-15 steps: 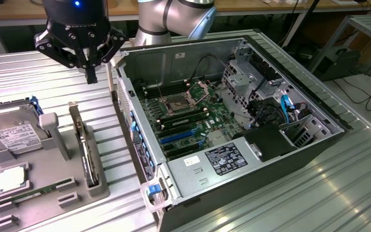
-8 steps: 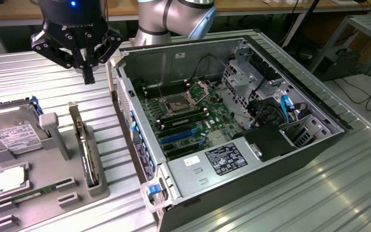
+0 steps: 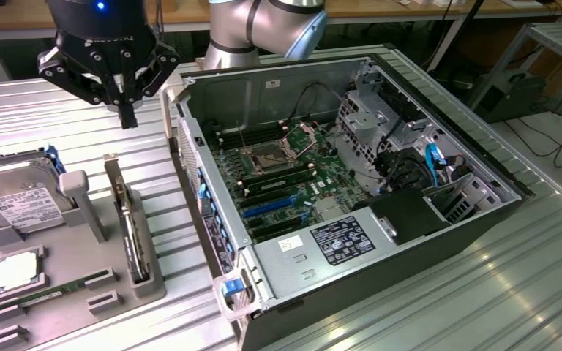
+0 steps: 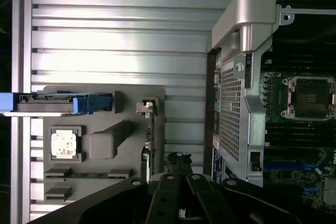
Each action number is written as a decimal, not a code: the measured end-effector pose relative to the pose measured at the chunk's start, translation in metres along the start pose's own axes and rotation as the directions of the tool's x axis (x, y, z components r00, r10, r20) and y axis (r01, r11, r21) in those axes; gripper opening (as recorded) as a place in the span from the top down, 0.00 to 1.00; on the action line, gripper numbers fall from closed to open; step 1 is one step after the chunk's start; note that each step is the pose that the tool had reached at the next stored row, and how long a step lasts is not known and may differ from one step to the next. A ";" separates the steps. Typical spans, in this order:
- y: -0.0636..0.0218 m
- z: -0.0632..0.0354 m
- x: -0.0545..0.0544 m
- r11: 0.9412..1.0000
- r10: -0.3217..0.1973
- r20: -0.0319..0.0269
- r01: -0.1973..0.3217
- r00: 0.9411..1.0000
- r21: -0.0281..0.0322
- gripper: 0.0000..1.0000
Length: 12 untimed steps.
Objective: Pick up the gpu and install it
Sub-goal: 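Reach for the gpu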
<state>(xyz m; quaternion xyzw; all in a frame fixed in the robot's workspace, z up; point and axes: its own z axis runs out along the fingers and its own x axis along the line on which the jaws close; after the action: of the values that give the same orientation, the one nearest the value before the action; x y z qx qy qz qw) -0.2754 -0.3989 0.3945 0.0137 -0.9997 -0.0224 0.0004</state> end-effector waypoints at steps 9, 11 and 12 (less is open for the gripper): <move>0.0002 0.0001 0.005 1.000 -0.004 0.081 0.004 0.997 0.002 0.89; 0.0000 0.0033 0.004 1.000 -0.004 0.081 0.003 0.997 0.002 0.89; -0.0001 0.0033 0.003 1.000 -0.004 0.081 0.003 0.997 0.002 0.89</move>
<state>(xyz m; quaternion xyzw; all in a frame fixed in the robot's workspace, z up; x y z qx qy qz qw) -0.2786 -0.3989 0.3911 0.0145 -0.9989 -0.0219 -0.0401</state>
